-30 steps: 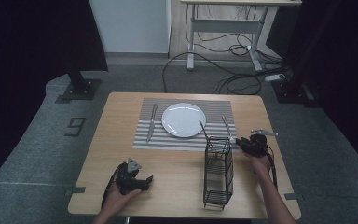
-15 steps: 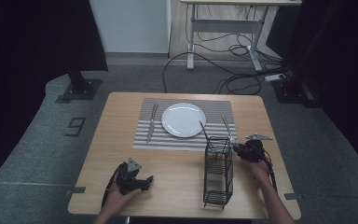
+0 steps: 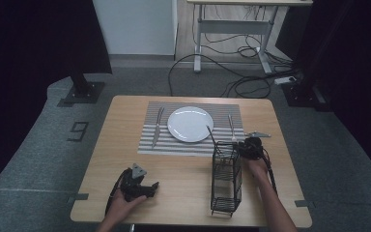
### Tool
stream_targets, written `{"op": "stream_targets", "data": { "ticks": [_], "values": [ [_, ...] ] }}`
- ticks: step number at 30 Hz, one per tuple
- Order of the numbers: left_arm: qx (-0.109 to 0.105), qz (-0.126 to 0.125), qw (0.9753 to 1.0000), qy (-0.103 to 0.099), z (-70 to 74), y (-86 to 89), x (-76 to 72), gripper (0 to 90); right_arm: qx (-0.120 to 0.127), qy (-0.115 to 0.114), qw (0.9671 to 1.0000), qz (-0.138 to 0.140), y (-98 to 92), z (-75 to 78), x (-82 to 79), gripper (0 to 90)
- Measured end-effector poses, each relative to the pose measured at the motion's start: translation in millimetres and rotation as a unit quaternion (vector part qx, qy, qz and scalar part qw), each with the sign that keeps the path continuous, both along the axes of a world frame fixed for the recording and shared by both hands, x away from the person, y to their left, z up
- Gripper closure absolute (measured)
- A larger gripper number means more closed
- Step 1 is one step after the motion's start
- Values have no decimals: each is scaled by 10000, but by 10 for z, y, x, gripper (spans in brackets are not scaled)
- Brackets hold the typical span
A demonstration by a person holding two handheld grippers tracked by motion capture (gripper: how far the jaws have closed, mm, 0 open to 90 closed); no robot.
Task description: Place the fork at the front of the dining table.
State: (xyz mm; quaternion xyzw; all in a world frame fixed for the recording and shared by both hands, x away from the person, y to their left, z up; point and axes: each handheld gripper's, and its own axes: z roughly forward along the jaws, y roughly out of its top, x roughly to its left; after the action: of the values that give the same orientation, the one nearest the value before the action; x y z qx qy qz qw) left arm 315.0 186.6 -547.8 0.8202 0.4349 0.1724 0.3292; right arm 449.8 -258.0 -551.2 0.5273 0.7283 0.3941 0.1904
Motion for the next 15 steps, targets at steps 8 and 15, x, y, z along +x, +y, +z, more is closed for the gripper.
{"op": "stream_targets", "data": {
  "ticks": [8, 15],
  "values": [
    [1, 0, 10000, -1, 0, 0, 0, 141, 211, 5, 9998, 0, 17, -24, 87, 608],
    [0, 10, 10000, -2, 0, -1, -3, 143, 416, 76, 9991, 56, -49, 6, 48, 539]
  ]
}}
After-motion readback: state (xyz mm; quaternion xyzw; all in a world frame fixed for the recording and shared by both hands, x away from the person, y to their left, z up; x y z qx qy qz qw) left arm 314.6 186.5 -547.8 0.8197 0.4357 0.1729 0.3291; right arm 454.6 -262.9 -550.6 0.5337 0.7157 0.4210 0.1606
